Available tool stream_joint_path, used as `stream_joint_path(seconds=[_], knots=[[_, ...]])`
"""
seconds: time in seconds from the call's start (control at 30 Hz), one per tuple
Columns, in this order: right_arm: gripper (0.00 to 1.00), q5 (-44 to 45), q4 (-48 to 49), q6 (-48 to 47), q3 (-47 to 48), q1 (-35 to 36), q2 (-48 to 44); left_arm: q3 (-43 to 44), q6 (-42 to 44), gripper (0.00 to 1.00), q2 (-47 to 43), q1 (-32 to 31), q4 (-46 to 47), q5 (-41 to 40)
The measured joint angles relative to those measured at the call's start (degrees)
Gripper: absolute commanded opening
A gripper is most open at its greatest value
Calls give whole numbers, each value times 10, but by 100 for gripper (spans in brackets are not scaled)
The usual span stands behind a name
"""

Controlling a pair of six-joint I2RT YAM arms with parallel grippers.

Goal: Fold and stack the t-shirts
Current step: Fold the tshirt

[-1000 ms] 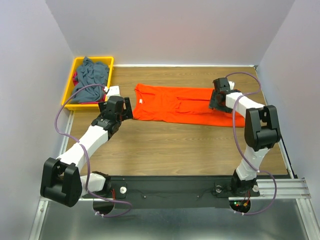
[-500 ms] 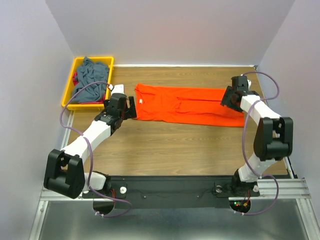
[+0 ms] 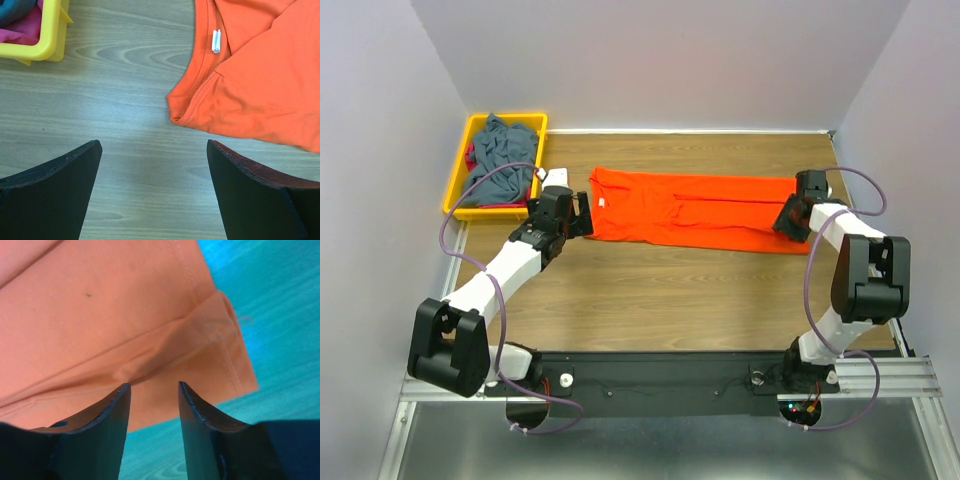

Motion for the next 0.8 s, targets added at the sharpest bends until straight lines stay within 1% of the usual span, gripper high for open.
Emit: stream_joint_path(seconds=[0.1, 0.2, 0.5, 0.8], knots=[[43, -8, 13, 5, 2, -2, 15, 0, 1, 98, 0, 0, 0, -2], [42, -14, 24, 7, 5, -6, 28, 0, 3, 98, 0, 0, 0, -2], [41, -36, 43, 17, 34, -44, 62, 0, 4, 99, 0, 0, 0, -2], [41, -57, 66, 28, 63, -59, 82, 0, 4, 98, 2, 0, 0, -1]])
